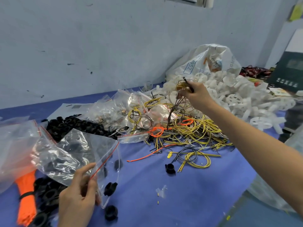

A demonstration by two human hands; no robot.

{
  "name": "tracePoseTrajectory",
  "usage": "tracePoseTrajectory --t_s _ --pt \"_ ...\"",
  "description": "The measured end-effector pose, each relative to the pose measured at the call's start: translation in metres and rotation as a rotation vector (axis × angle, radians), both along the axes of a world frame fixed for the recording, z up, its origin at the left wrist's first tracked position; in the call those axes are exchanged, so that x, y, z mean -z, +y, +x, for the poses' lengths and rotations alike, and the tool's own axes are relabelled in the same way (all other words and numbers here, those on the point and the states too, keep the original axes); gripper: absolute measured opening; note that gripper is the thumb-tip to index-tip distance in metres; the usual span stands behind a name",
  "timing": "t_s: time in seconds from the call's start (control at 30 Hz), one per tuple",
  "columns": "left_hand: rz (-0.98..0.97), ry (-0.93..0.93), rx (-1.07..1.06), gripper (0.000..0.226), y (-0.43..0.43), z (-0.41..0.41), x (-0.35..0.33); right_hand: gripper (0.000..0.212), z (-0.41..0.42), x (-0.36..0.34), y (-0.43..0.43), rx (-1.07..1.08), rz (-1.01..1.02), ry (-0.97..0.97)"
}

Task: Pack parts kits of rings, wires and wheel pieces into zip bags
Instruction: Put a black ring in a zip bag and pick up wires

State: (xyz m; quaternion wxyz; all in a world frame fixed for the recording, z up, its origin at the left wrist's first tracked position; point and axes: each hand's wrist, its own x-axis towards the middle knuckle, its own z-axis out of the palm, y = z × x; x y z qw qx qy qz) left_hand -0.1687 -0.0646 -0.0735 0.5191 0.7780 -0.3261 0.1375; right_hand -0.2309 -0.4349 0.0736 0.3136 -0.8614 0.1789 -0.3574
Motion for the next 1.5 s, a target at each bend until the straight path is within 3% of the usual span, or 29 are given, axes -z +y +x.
tracePoseTrajectory --t_s 0.13,0.23,0.37,0.53,0.63,0.7,0.87,1.1,1.23,1.27,1.4,1.5 --pt "0.002 0.019 0.003 0.076 0.001 0.002 0.001 0.016 -0.001 0.010 0.000 0.015 -0.140 0.368" --pt "0.000 0.055 0.019 0.074 0.002 0.004 0.001 0.013 -0.003 0.013 -0.007 0.068 -0.234 0.381" --pt "-0.026 0.072 0.019 0.054 0.001 0.001 -0.004 0.019 -0.006 0.012 -0.014 0.119 -0.201 0.252" --pt "0.033 0.066 0.022 0.080 0.002 0.004 0.002 0.023 -0.009 -0.005 -0.006 0.225 -0.209 -0.152" --pt "0.039 0.068 0.011 0.081 0.002 0.005 0.004 0.033 -0.013 -0.014 -0.005 0.297 -0.323 -0.300" --pt "0.049 0.064 0.006 0.083 0.001 0.005 0.003 0.034 -0.009 -0.003 -0.002 0.296 -0.448 -0.165" --pt "0.057 0.064 0.010 0.081 0.000 0.005 0.004 0.028 0.006 0.087 0.018 0.090 -0.632 0.704" --pt "0.050 0.027 0.019 0.080 -0.001 0.006 0.007 0.036 0.013 0.115 0.011 0.178 -0.731 0.670" --pt "0.011 0.010 0.021 0.060 0.001 0.006 0.005 0.025 0.008 0.113 0.016 0.178 -0.711 0.449" --pt "-0.004 0.017 0.008 0.054 0.000 0.006 0.004 0.022 0.007 0.114 0.018 0.143 -0.706 0.462" --pt "0.005 0.029 -0.009 0.049 -0.003 0.003 0.002 0.017 0.005 0.128 0.028 0.083 -0.765 0.812" --pt "0.032 0.007 -0.018 0.054 0.000 0.006 0.007 0.016 0.011 0.119 0.027 0.121 -0.766 0.861"
